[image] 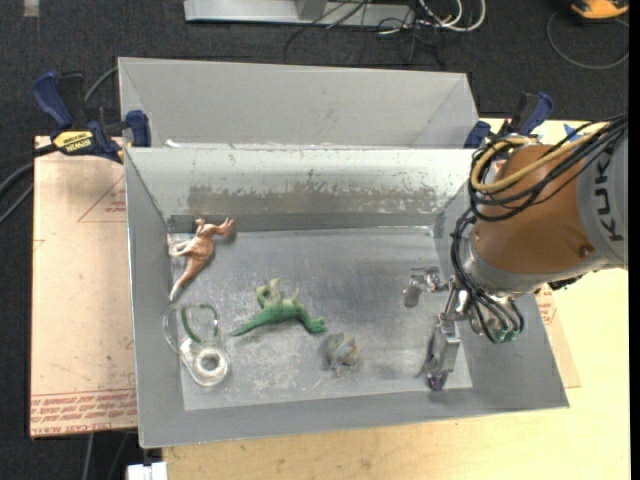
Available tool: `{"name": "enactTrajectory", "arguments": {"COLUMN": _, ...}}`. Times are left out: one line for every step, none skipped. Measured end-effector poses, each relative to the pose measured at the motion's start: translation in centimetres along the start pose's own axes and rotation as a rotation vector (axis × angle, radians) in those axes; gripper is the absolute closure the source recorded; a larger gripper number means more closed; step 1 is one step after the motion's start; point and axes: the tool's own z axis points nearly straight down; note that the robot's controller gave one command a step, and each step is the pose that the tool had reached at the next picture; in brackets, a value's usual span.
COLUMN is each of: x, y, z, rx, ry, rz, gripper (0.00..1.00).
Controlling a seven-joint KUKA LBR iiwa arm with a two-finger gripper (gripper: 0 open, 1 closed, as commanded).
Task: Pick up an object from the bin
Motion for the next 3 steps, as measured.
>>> {"name": "enactTrajectory", "arguments": {"x": -0.2, "y": 0.0, "z": -0.4, "rx": 0.001, "ry": -0.008, "rz": -0.003, "gripper": 0.0}}
{"name": "enactTrajectory", "arguments": {"x": -0.5, "y": -5.3, "z": 7.8, "rx": 0.0, "ry": -0.002, "rz": -0.525, "gripper": 0.0}}
{"name": "enactTrajectory", "arguments": {"x": -0.3, "y": -5.8, "z": 5.2, "rx": 0.002, "ry": -0.011, "rz": -0.489, "gripper": 0.0}}
